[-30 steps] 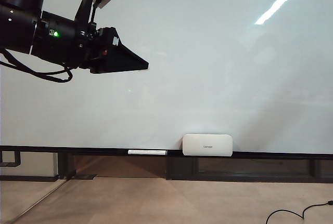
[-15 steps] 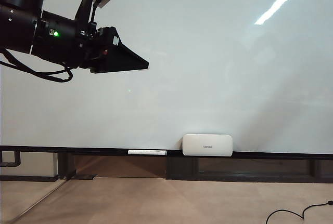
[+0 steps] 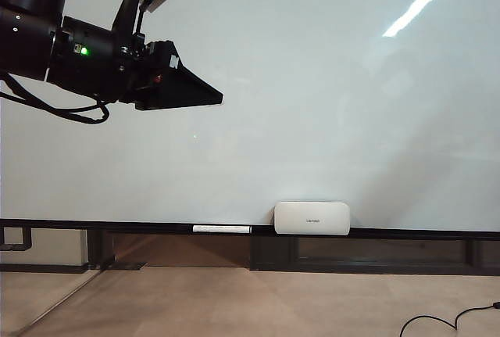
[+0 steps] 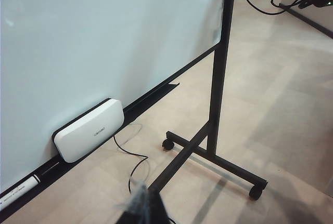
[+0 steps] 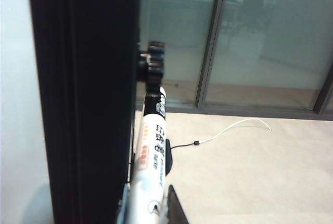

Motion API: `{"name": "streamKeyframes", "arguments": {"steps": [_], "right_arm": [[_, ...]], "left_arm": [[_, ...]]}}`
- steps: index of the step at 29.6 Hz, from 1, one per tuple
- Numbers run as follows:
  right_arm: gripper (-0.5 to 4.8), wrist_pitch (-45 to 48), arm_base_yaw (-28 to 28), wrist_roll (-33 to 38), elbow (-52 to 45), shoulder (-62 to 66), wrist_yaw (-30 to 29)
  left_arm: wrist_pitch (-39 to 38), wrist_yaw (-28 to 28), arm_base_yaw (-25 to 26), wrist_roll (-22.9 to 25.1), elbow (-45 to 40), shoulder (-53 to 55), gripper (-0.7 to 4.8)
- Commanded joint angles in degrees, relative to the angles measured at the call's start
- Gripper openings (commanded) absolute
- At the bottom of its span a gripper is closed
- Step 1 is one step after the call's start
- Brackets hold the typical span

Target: Reach to the right to find the marker pen, pick it up, and write the number 13 on the whiteboard.

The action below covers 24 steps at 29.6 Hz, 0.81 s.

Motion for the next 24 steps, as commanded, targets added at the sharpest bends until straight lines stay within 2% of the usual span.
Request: {"name": "streamKeyframes", "arguments": {"steps": [1,8,13,17,24], "right_arm": [[-0.01,0.2,0.3,-0.1,1.8,1.2,-0.2],[-0.02,-0.5,0.3,1.1,2.1,1.6,0.9],[-0.02,-0.3,0.0,7.0,1.7,-0.9,1.2],[-0.02,-0.5,0.0,7.0,-0.2,-4.5,1.7],[-0.02,-1.5,-0.3,7.1,-5.2,-12.3,6.1]], "left_arm": [[0.7,0.1,-0.1,0.4,0.1,-0.1,-0.06],[0.5,0.1,-0.1,0.3,0.1,-0.1,-0.06],[0.2,-0.4,-0.1,0.0,0.1,-0.2,-0.06],[-0.2,-0.5,-0.1,-0.2,0.1,-0.4,-0.06],[-4.3,-1.5,-0.1,-2.6,0.1,-2.1,-0.06]]}}
